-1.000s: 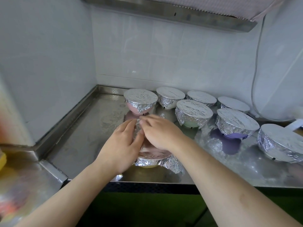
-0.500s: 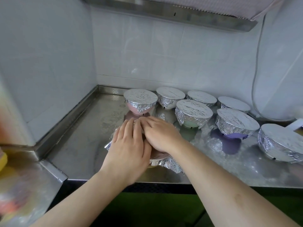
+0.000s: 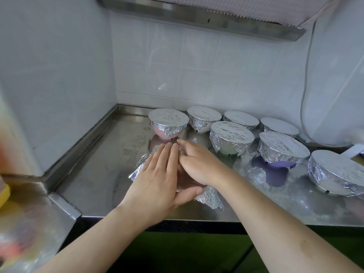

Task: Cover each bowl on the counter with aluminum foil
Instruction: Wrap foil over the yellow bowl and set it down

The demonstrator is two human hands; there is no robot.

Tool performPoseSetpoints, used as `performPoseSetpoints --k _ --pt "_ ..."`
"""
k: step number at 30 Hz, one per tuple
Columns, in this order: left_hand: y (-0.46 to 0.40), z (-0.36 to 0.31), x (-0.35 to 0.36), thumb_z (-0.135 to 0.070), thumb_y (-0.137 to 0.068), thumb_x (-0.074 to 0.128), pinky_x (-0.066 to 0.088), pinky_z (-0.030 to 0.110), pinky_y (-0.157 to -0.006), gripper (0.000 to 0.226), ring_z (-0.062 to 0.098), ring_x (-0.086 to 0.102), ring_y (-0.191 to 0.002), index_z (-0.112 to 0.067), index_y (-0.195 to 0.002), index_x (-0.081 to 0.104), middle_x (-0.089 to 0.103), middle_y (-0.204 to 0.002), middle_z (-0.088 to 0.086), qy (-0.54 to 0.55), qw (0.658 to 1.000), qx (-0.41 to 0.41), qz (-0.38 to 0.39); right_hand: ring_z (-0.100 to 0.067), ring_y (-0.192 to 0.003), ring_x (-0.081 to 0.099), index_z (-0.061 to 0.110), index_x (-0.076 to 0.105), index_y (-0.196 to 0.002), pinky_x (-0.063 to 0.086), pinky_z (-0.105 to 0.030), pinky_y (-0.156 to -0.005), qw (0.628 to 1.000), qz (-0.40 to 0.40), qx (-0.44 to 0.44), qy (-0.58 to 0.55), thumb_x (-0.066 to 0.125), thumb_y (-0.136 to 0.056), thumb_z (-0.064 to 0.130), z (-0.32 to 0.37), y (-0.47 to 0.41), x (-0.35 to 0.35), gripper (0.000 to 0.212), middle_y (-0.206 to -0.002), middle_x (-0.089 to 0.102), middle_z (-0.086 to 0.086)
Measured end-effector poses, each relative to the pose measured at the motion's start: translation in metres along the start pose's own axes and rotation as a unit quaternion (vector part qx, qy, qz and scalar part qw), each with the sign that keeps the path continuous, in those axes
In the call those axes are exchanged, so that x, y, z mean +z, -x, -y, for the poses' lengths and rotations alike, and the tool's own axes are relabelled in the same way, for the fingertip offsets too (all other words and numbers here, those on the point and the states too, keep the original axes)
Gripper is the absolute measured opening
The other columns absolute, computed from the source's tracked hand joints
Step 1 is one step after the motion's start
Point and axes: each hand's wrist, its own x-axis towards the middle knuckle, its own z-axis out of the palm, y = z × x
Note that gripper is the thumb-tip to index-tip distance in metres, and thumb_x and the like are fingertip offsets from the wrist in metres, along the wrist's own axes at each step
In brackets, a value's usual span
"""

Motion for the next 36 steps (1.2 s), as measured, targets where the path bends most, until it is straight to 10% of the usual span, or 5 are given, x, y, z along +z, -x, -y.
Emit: performPoseSetpoints --k 15,27,36 --pt "-0.003 0.006 0.013 -0.093 -0.08 0.041 0.039 0.053 -0.12 0.123 0.038 0.044 -0.148 0.007 -0.152 0.042 0.047 -0.156 0.024 0.001 0.999 0.031 -0.042 -0.014 -0.161 0.01 0.021 0.017 -0.168 0.015 -0.04 -0.13 1.0 -0.001 0.005 0.016 0.044 -0.101 0.064 -0.018 0.028 0.007 0.084 -0.174 0.016 0.008" --pt "0.001 0.003 -0.009 -0.094 -0.078 0.052 0.03 0.034 -0.123 0.114 0.013 0.025 -0.156 -0.02 -0.162 0.029 0.028 -0.169 -0.004 0.166 0.984 0.012 -0.066 -0.022 -0.125 0.052 0.023 0.053 -0.126 0.043 -0.048 -0.106 0.998 -0.055 0.021 -0.023 0.038 -0.11 0.05 -0.032 0.019 0.014 0.035 -0.128 0.057 0.001" --pt "-0.001 0.006 0.001 -0.087 -0.084 0.054 0.048 0.028 -0.103 0.096 0.018 0.055 -0.136 -0.011 -0.143 0.055 0.052 -0.151 0.001 0.134 0.986 0.036 -0.096 -0.017 -0.15 0.039 0.02 0.043 -0.159 0.031 -0.039 -0.123 0.995 -0.089 0.009 -0.04 0.038 -0.112 0.046 -0.025 0.026 0.014 0.054 -0.163 0.044 0.001"
